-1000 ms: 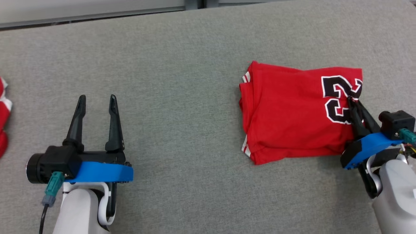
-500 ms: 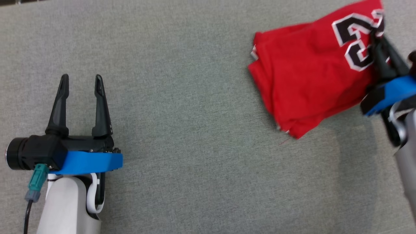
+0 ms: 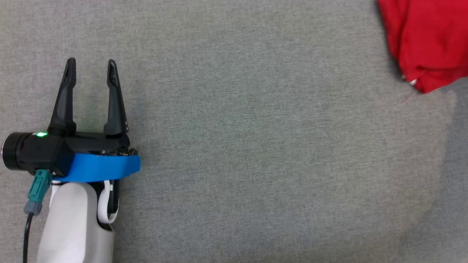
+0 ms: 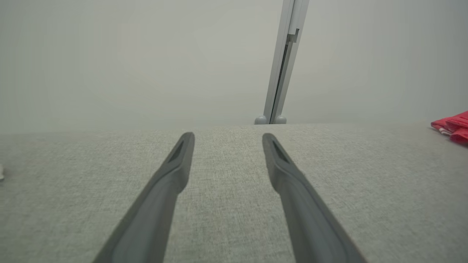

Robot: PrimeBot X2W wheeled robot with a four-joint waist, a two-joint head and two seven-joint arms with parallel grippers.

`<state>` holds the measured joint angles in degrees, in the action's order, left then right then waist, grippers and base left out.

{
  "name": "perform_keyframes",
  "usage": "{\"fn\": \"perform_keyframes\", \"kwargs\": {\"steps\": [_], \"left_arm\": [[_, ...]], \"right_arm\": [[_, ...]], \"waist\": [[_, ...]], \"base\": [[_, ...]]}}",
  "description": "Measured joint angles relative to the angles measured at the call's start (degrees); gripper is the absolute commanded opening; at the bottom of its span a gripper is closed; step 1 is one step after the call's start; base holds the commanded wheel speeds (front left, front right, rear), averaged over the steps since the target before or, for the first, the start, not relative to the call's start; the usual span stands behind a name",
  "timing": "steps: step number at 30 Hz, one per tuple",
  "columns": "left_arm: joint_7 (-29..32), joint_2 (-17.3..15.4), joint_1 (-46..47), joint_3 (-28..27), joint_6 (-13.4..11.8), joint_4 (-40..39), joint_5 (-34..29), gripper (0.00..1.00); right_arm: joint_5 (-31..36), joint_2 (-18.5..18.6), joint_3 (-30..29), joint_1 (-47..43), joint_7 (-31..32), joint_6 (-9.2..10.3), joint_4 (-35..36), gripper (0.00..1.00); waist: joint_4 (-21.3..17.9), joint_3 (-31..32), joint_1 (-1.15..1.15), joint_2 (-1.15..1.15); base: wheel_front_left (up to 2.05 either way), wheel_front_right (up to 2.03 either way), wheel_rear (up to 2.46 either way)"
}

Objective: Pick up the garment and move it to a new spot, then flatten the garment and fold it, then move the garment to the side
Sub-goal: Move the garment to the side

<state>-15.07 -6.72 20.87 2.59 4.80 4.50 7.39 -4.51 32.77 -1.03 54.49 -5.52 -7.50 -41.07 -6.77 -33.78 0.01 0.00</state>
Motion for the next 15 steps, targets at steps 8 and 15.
{"fn": "perform_keyframes", "kwargs": {"steps": [8,15], "left_arm": [[0.0,0.1,1.6,0.1,0.0,-0.2,0.0,1.00],[0.0,0.2,1.7,-0.1,-0.2,0.1,0.1,1.00]], "right_arm": [[1.9,3.7,-2.0,5.1,-0.3,0.00,-8.4,1.00],[4.3,3.0,-3.7,7.5,-4.4,0.00,-12.0,1.00]], "waist": [[1.6,-1.8,0.00,0.00],[1.7,-1.3,0.00,0.00]], "base": [[0.00,0.00,0.00],[0.00,0.00,0.00]]}}
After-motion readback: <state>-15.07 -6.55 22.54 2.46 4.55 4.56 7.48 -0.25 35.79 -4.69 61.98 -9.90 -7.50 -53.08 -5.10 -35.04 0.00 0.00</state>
